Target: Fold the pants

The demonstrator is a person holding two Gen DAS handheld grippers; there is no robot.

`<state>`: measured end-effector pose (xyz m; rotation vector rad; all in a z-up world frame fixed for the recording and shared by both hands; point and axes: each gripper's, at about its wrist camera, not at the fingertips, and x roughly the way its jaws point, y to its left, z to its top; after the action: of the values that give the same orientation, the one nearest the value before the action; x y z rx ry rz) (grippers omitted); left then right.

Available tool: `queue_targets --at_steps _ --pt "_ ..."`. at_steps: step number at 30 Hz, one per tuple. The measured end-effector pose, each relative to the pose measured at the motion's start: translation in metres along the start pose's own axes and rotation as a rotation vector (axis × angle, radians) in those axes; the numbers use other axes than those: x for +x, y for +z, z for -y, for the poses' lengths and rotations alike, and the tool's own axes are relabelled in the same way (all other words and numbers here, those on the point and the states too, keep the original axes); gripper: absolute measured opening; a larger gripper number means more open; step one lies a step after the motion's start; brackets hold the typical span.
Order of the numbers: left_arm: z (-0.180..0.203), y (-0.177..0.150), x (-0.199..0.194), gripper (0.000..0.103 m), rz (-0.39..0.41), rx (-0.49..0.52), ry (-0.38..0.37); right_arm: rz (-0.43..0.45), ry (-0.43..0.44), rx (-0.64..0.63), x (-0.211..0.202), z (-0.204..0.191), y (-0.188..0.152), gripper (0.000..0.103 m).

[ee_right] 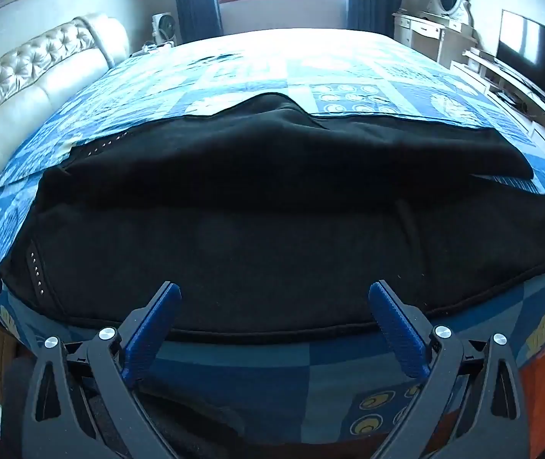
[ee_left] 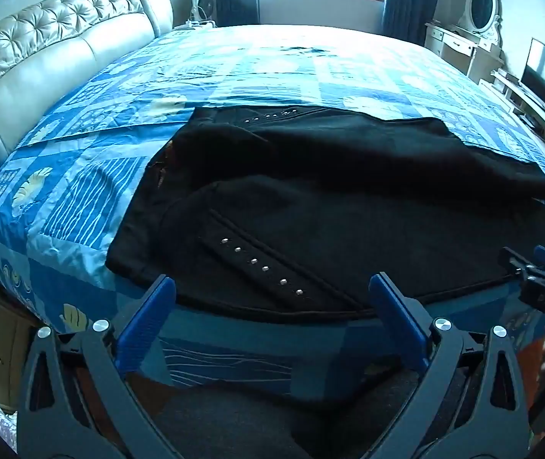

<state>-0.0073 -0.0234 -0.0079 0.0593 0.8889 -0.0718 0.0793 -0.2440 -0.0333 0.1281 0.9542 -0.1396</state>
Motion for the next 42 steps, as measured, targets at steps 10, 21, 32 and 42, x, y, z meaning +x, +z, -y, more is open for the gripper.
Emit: queue_targets --at_steps 10,21,32,42 --pt "-0.003 0.002 -0.005 0.101 0.018 -0.001 0.000 0.029 0.006 0.028 -0.010 0.005 -0.003 0.098" --pt "-0.007 0.002 -0.006 0.101 0.022 -0.003 0.001 0.024 0.017 0.048 -0.010 0.009 -0.004 0.098" --pt "-0.007 0.002 -0.007 0.101 0.021 -0.006 0.001 0.025 0.019 0.050 -0.011 0.008 -0.005 0.098" --pt "-0.007 0.002 -0.007 0.101 0.021 -0.005 0.002 0.026 0.019 0.042 -0.012 0.007 -0.006 0.098"
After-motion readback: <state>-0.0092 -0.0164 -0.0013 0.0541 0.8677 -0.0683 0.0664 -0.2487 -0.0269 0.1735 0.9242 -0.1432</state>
